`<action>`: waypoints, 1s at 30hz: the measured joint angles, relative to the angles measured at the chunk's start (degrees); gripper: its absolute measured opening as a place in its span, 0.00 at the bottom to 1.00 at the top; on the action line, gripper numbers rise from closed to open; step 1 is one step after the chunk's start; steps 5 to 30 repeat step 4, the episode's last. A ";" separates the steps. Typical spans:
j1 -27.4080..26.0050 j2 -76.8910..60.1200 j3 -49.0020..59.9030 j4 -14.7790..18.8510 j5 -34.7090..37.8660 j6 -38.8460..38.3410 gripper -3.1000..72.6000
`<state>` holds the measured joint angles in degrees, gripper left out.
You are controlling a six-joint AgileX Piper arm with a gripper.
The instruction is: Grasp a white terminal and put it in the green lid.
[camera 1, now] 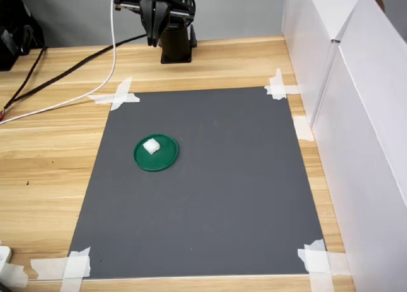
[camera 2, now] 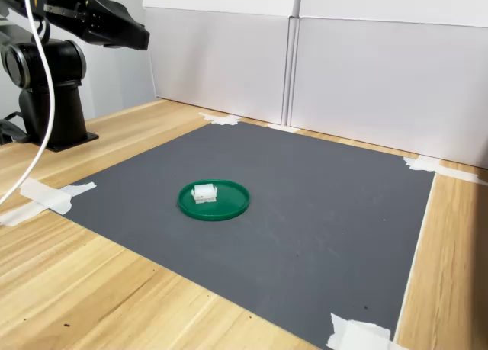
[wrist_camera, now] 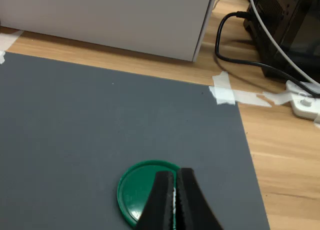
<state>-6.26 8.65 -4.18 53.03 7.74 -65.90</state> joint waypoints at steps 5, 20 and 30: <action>0.00 -1.88 0.36 0.00 0.00 0.00 0.02; 0.00 -1.88 0.36 0.00 0.00 0.00 0.02; 0.00 -1.88 0.36 0.00 0.00 0.00 0.02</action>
